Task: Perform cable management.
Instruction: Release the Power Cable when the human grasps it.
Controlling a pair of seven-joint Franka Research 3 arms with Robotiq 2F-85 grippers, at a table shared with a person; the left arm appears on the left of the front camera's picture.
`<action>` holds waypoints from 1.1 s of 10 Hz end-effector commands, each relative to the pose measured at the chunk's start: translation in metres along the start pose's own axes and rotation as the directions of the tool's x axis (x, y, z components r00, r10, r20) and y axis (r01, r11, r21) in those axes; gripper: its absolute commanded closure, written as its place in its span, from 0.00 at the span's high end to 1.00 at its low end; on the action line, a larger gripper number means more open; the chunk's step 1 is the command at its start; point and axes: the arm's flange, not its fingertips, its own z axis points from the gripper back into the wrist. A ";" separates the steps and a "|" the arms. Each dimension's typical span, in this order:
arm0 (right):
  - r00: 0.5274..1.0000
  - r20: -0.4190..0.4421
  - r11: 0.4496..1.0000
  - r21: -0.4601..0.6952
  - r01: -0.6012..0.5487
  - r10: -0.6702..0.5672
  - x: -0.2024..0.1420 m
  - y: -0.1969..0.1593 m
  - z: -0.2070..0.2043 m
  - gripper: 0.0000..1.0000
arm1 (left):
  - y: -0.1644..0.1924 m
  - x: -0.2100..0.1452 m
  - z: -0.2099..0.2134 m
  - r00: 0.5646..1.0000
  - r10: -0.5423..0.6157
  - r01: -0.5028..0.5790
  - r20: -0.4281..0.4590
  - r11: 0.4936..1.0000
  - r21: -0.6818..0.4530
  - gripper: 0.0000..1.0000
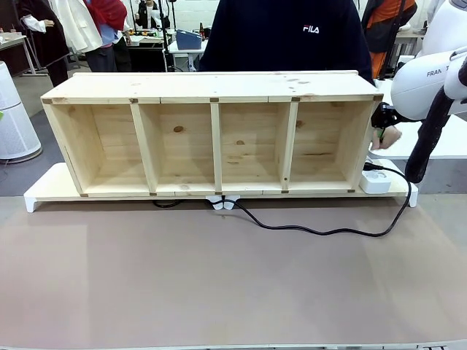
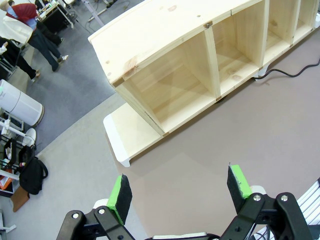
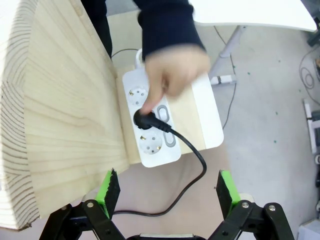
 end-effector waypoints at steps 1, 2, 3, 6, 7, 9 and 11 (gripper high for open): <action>1.000 0.000 1.000 0.000 -0.001 0.001 0.000 0.000 0.000 1.00 | 0.000 0.001 -0.002 1.000 0.017 -0.017 0.008 1.000 0.002 1.00; 1.000 0.000 1.000 0.000 -0.001 0.001 0.000 0.000 0.000 1.00 | 0.000 0.001 -0.002 1.000 0.017 -0.017 0.008 1.000 0.002 1.00; 1.000 0.000 1.000 0.000 -0.001 0.001 0.000 0.000 0.000 1.00 | 0.000 0.001 -0.002 1.000 0.017 -0.017 0.008 1.000 0.002 1.00; 1.000 0.000 1.000 0.000 -0.001 0.001 0.000 0.000 0.000 1.00 | 0.000 0.001 -0.002 1.000 0.017 -0.017 0.008 1.000 0.002 1.00; 1.000 0.000 1.000 0.000 -0.001 0.001 0.000 0.000 0.000 1.00 | 0.000 0.001 -0.002 1.000 0.017 -0.017 0.008 1.000 0.002 1.00; 1.000 0.000 1.000 0.000 -0.001 0.001 0.000 0.000 0.000 1.00 | 0.000 0.001 -0.002 1.000 0.017 -0.017 0.008 1.000 0.002 1.00; 1.000 0.000 1.000 0.000 -0.001 0.001 0.000 0.000 0.000 1.00 | 0.000 0.001 -0.002 1.000 0.017 -0.017 0.008 1.000 0.002 1.00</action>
